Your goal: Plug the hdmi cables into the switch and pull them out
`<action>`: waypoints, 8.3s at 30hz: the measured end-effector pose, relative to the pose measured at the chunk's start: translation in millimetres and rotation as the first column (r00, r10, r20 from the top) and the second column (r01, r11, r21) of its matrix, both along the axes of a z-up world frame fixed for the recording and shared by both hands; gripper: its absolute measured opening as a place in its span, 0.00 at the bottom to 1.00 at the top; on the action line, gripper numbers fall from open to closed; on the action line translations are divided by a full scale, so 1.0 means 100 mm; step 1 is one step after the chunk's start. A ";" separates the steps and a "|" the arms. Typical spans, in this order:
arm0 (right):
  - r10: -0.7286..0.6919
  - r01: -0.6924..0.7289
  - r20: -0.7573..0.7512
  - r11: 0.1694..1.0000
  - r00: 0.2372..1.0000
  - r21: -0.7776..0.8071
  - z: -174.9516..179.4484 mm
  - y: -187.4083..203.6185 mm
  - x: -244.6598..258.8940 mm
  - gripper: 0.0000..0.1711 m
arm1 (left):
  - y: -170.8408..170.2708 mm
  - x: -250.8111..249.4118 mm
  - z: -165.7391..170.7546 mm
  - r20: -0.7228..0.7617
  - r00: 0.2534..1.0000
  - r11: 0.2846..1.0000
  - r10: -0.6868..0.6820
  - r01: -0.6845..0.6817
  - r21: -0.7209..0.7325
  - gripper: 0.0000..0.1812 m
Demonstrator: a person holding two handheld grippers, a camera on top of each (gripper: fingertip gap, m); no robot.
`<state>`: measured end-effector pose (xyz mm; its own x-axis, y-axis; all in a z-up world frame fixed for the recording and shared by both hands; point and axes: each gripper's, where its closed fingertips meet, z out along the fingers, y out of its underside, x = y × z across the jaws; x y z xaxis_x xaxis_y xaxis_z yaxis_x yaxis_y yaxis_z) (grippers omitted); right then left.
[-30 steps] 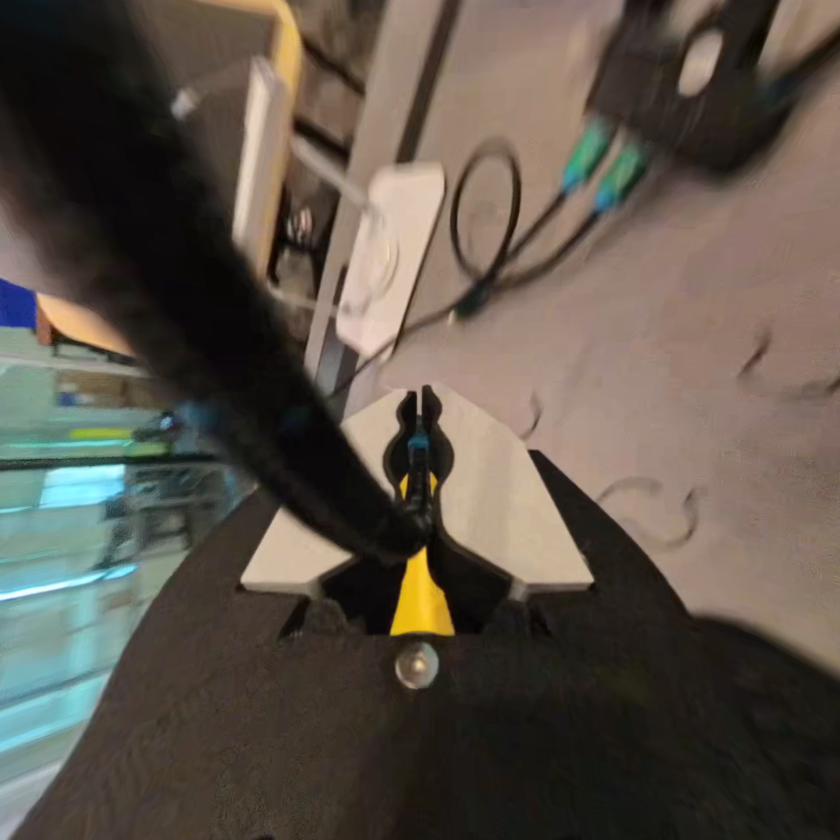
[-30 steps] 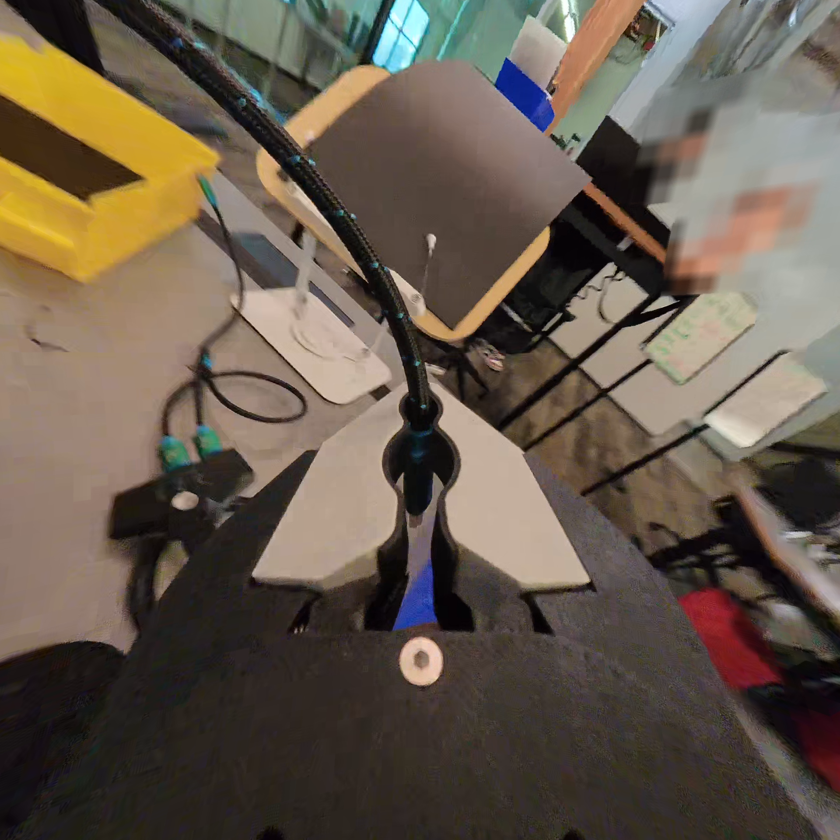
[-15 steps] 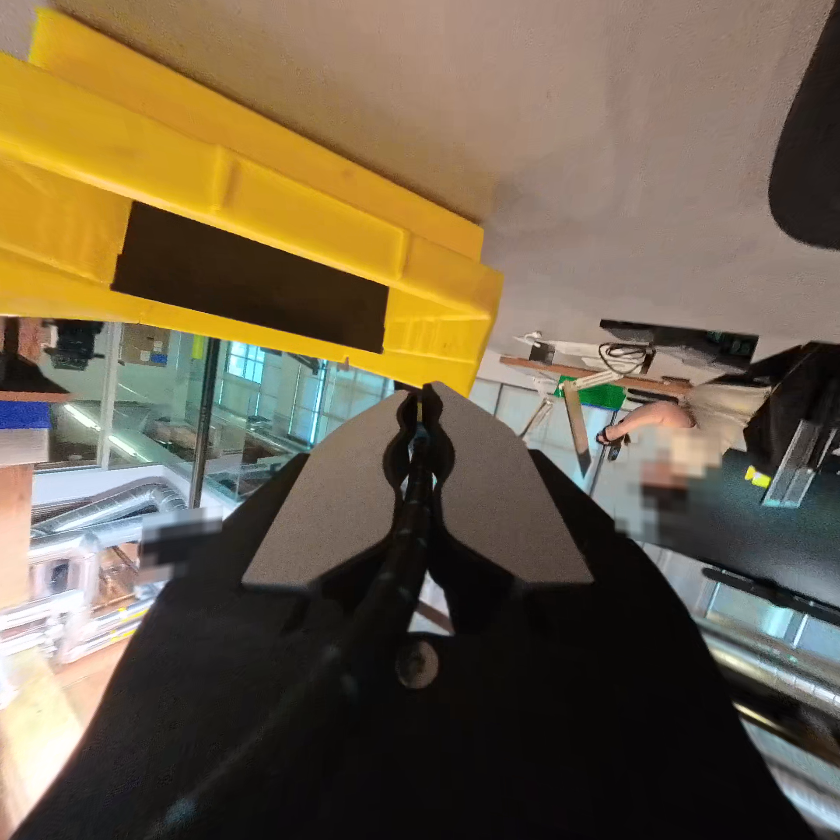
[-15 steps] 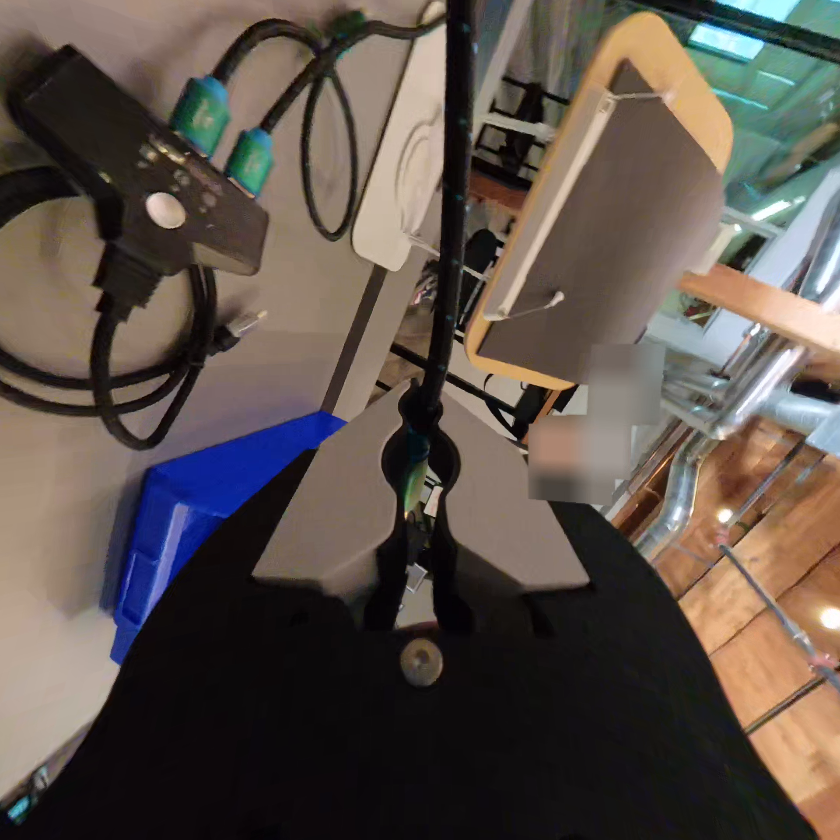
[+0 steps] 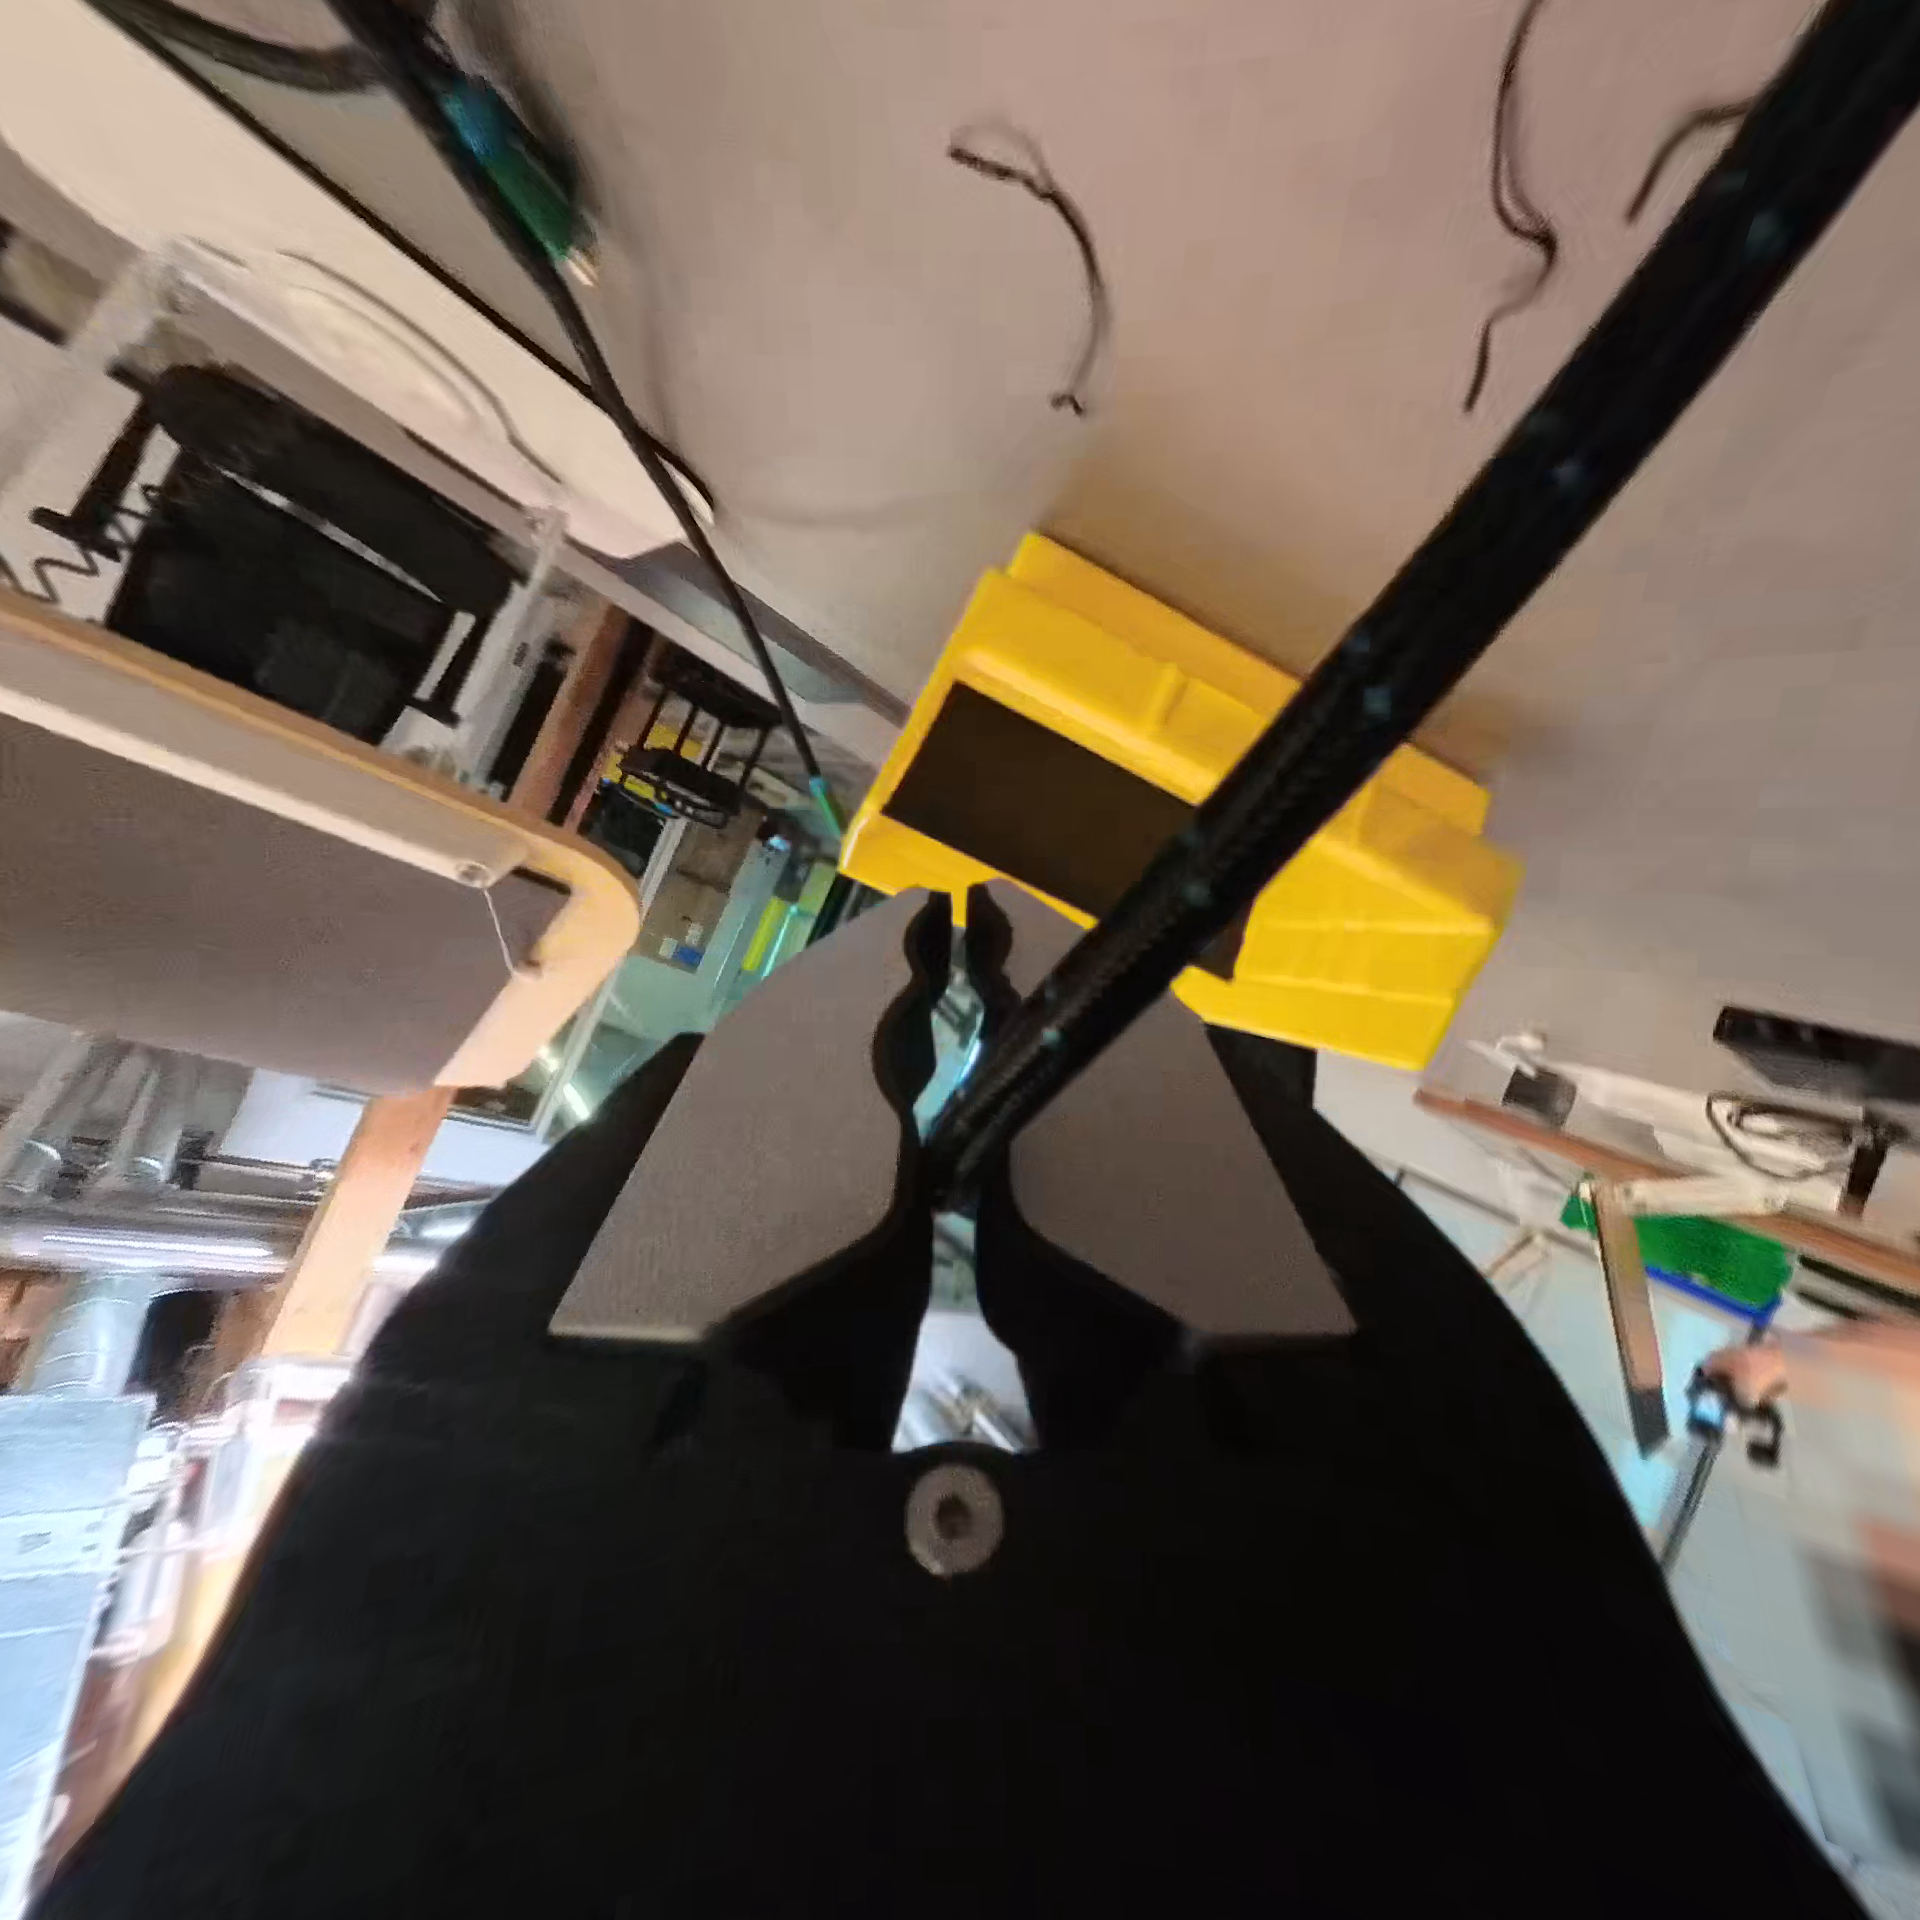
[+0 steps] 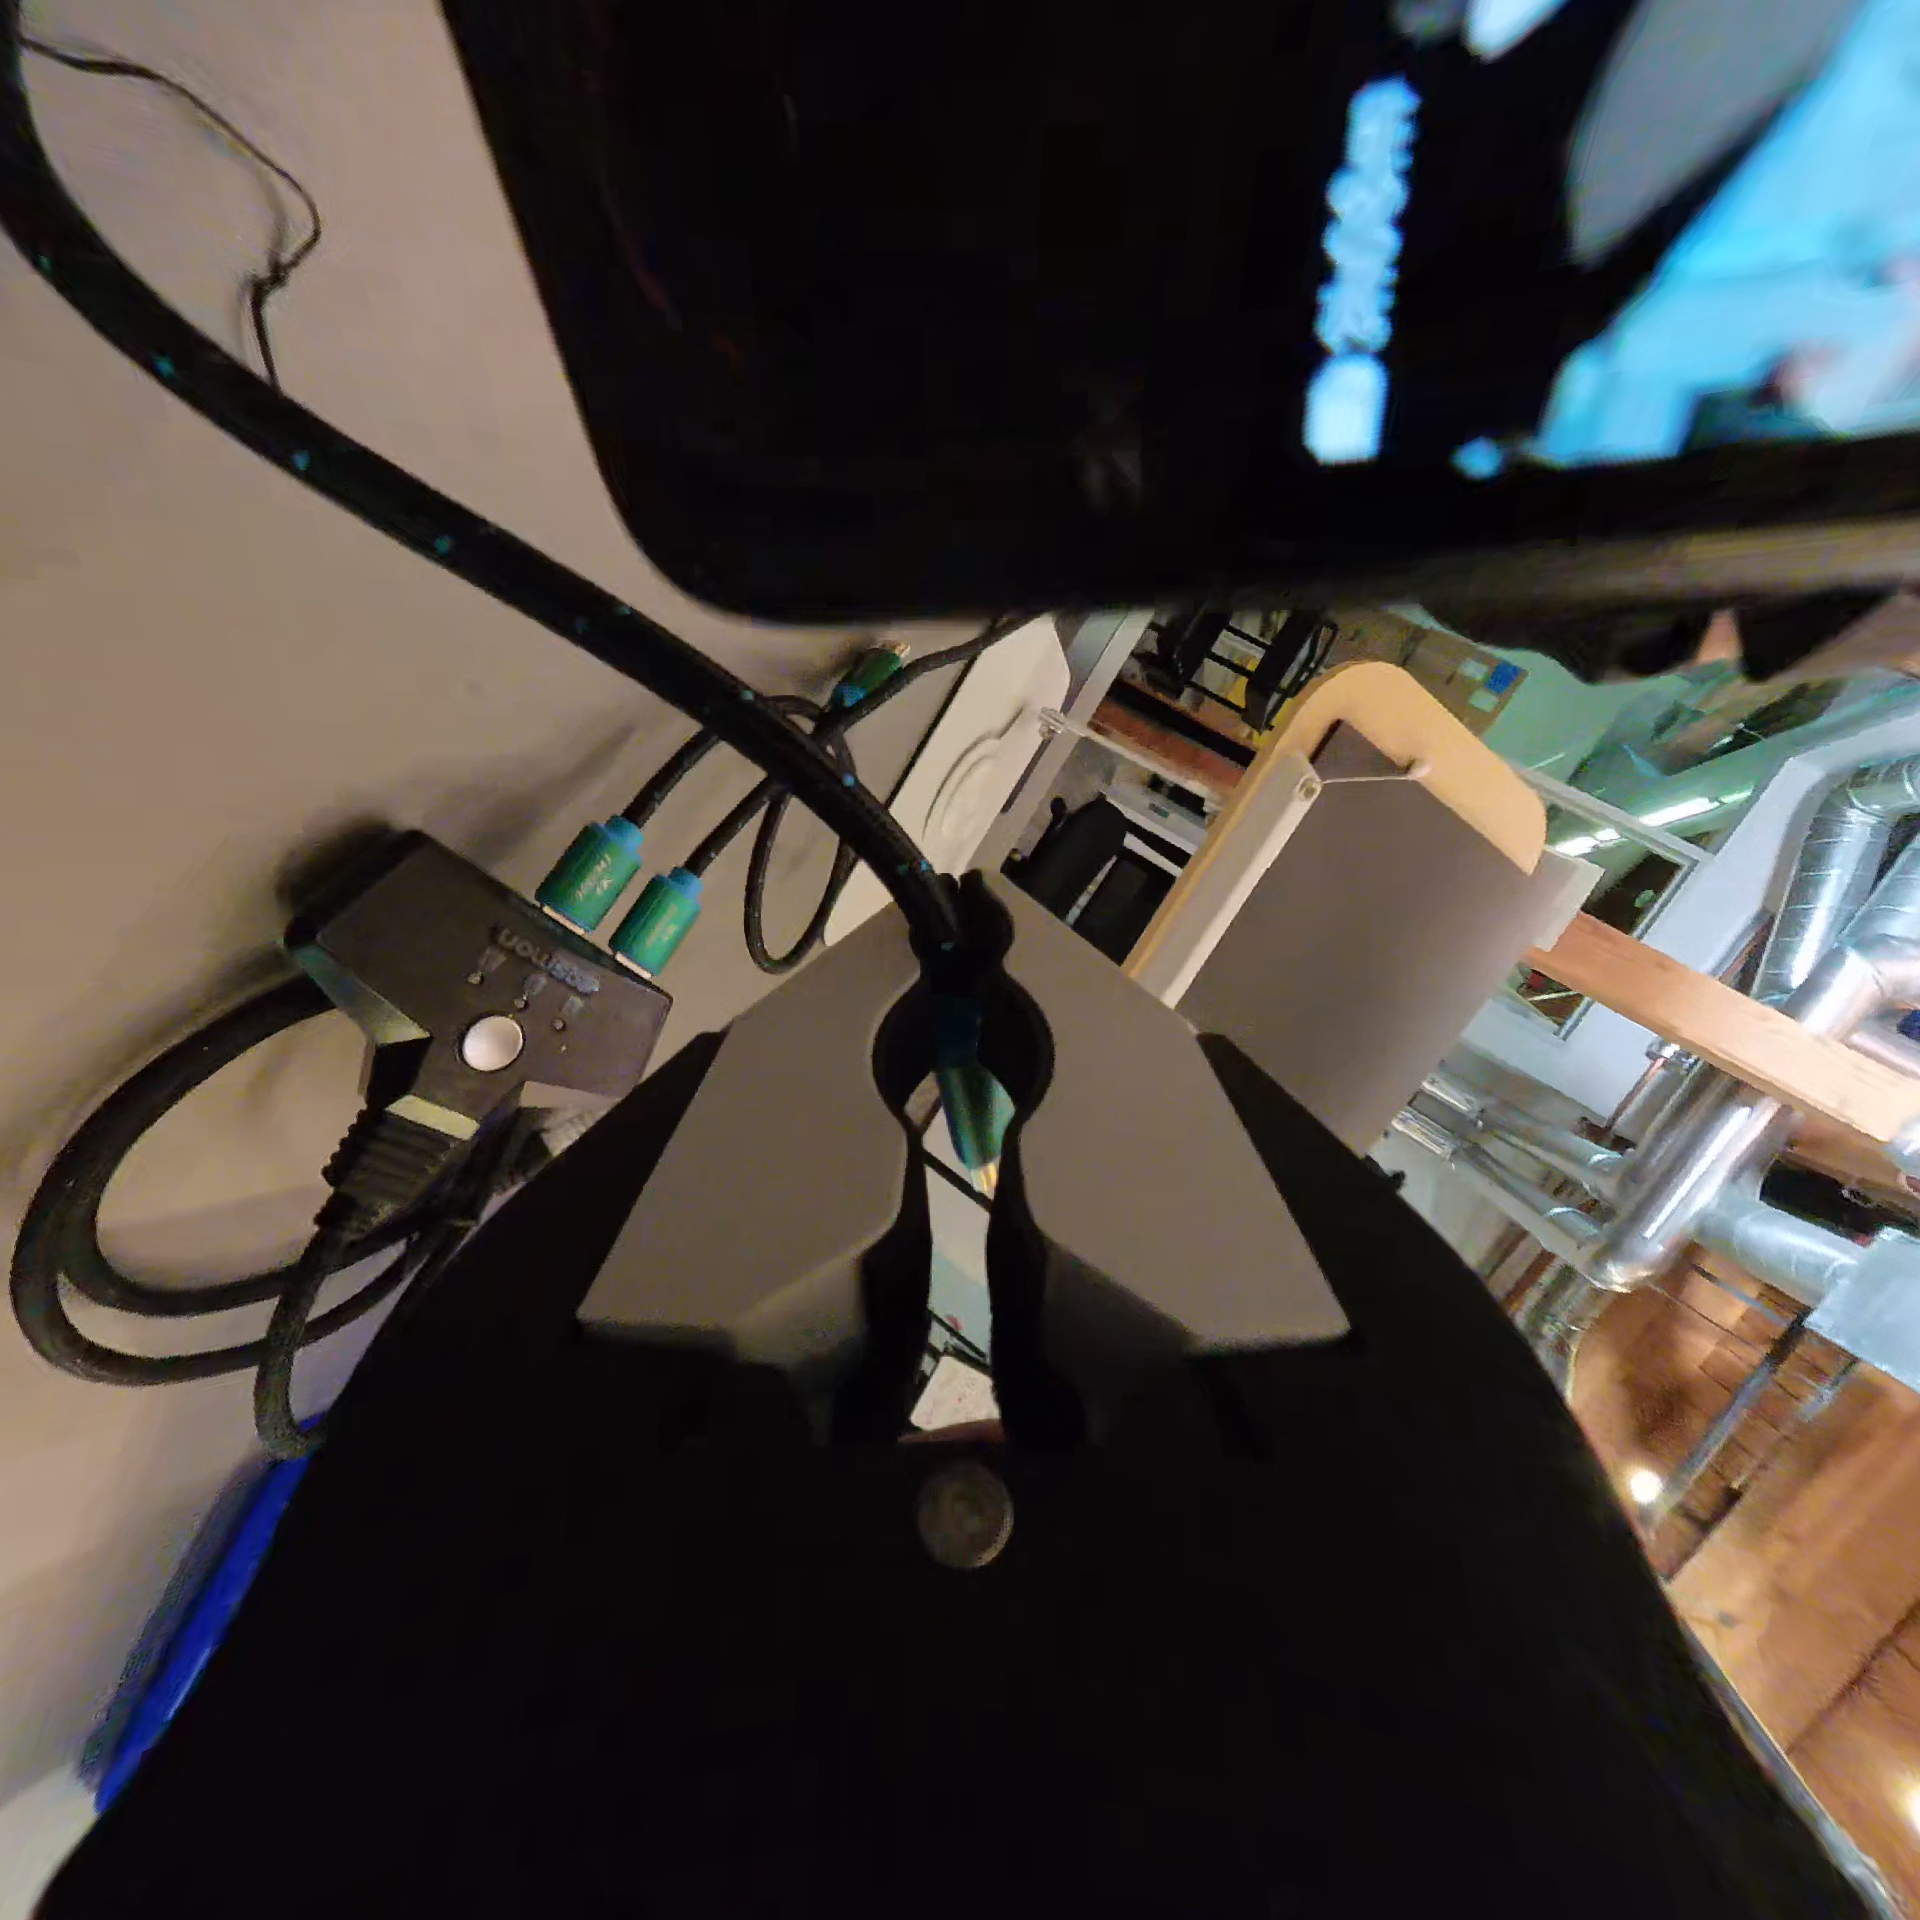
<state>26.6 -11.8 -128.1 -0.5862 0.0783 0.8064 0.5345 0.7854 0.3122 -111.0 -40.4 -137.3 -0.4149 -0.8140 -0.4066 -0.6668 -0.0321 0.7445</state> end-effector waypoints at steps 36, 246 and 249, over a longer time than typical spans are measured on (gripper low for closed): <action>-0.317 0.207 -0.600 0.947 0.734 -0.247 0.44 0.57 0.16 0.00 | 0.20 1.44 0.69 0.940 -0.337 0.996 -0.055 -0.090 0.026 0.38; -0.544 0.313 -0.161 0.673 0.824 -0.670 -1.03 0.60 0.96 0.29 | 0.85 1.44 1.26 0.829 -0.554 0.991 -0.074 0.055 0.125 0.11; -0.560 0.338 -0.141 0.661 0.816 -0.670 -1.12 0.59 1.04 0.28 | 0.83 1.45 1.28 0.828 -0.556 0.990 -0.073 0.061 0.128 0.11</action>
